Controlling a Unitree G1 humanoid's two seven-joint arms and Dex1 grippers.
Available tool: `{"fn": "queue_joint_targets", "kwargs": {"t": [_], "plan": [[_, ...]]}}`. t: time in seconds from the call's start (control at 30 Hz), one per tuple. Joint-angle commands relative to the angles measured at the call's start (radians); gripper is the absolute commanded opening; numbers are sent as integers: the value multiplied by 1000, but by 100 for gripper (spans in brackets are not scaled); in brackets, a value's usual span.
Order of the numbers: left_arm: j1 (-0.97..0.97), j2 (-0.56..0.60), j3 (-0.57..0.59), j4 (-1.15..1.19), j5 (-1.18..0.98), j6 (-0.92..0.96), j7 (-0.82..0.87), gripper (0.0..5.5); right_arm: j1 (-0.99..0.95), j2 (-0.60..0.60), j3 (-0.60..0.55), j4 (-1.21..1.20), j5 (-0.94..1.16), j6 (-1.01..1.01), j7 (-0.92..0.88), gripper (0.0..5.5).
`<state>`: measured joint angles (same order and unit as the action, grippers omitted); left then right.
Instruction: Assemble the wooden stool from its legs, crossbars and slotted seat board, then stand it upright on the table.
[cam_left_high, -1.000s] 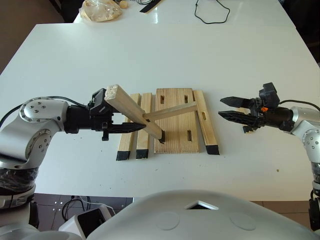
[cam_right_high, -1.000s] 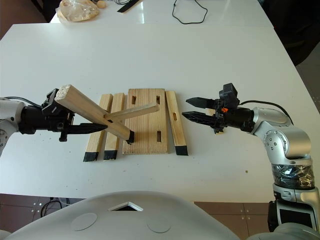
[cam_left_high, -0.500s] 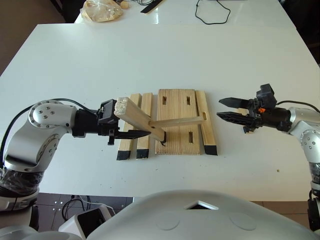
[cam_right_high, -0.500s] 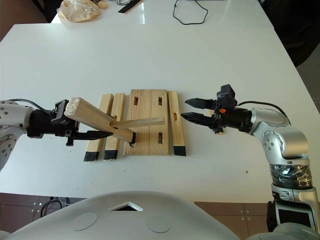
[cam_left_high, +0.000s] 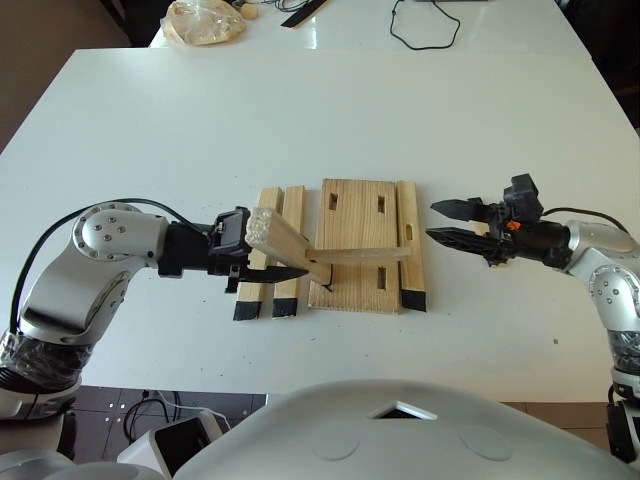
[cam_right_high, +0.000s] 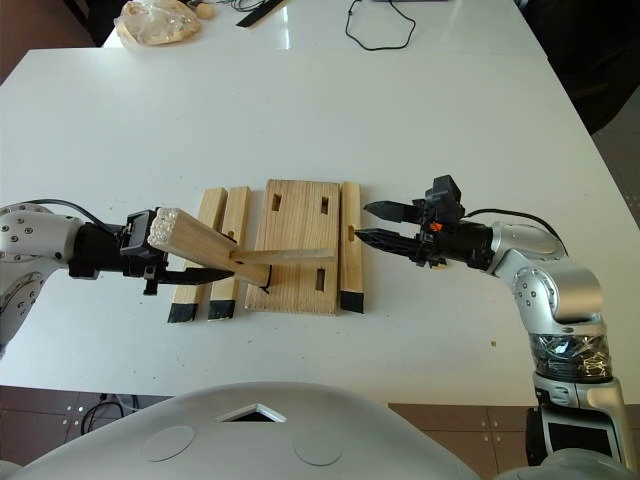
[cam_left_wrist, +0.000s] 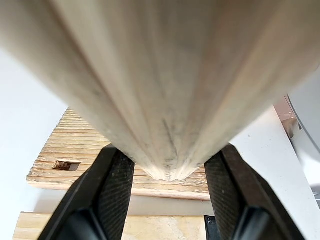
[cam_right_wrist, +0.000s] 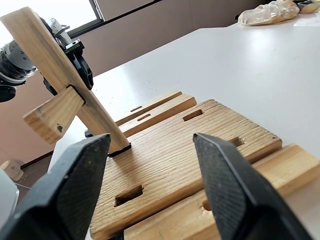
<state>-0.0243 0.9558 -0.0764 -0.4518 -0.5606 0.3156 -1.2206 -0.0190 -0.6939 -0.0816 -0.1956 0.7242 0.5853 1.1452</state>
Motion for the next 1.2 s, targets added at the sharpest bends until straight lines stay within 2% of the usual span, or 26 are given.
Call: {"fn": "queue_joint_targets", "kwargs": {"t": [0.03,0.63,0.77,0.97,1.2], "plan": [[72,61,-91,66,131,60,1,203,9,6,0,-16,-13,-11,-12,304],[46,72,-104,66,100,147,104,203,42,20,5,-31,-33,-34,-27,304],[53,63,-91,60,104,170,137,282,46,21,4,-34,-32,-35,-28,304],[81,74,-15,38,87,198,132,282,57,24,-1,-42,-31,-37,-35,304],[270,105,160,-90,102,259,205,282,138,25,-42,-94,-20,-47,-65,304]]}}
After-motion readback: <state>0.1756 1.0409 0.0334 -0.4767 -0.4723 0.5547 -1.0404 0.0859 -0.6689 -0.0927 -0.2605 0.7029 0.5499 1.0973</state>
